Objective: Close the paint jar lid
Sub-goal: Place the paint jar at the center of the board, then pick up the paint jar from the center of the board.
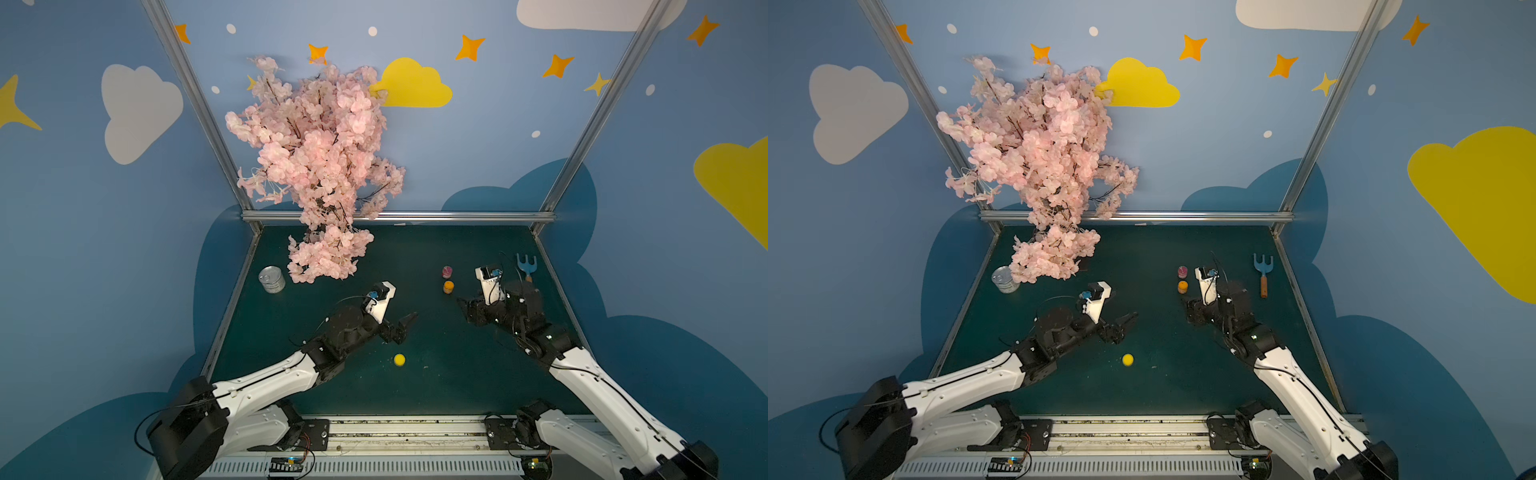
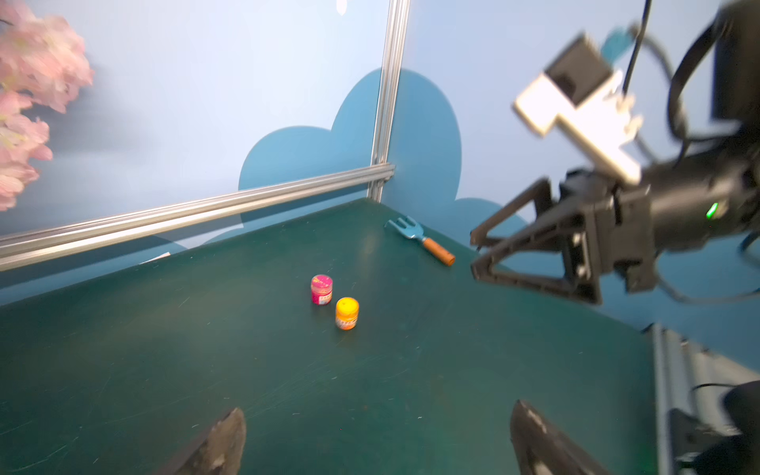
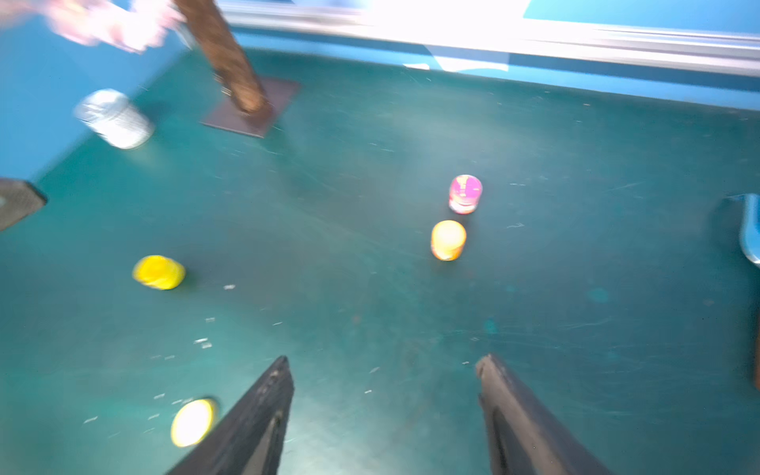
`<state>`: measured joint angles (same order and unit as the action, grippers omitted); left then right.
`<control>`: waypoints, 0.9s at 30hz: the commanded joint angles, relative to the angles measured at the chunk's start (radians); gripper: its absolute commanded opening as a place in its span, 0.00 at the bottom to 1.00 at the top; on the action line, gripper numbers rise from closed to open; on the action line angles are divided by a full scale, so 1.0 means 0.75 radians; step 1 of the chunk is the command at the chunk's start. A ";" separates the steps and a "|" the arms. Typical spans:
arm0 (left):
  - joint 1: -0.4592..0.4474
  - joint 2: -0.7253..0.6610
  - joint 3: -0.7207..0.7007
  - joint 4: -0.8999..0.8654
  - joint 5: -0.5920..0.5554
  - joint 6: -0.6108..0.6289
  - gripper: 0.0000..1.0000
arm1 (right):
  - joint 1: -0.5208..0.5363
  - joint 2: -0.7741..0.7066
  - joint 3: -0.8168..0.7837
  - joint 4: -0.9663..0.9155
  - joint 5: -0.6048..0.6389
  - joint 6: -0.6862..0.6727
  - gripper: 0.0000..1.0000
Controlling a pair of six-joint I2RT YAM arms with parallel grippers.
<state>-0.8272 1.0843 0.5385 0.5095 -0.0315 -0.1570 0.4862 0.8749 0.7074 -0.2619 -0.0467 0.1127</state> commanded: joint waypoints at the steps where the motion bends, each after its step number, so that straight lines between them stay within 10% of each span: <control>1: -0.013 -0.083 0.149 -0.442 0.168 0.193 1.00 | 0.080 -0.073 -0.029 -0.031 -0.026 0.066 0.74; 12: -0.051 -0.432 0.032 -0.427 0.009 0.299 1.00 | 0.481 0.184 -0.243 0.368 0.087 0.212 0.71; 15: -0.064 -0.625 -0.106 -0.330 -0.220 0.344 1.00 | 0.578 0.430 -0.110 0.397 0.089 0.195 0.70; 27: -0.120 -0.878 -0.226 -0.256 -0.368 0.502 1.00 | 0.743 1.240 0.610 0.368 -0.059 0.098 0.68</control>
<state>-0.9062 0.4538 0.3733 0.2821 -0.2401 0.1822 1.0267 1.7340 1.0954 0.0139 -0.0498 0.2062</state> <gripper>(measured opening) 0.999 0.687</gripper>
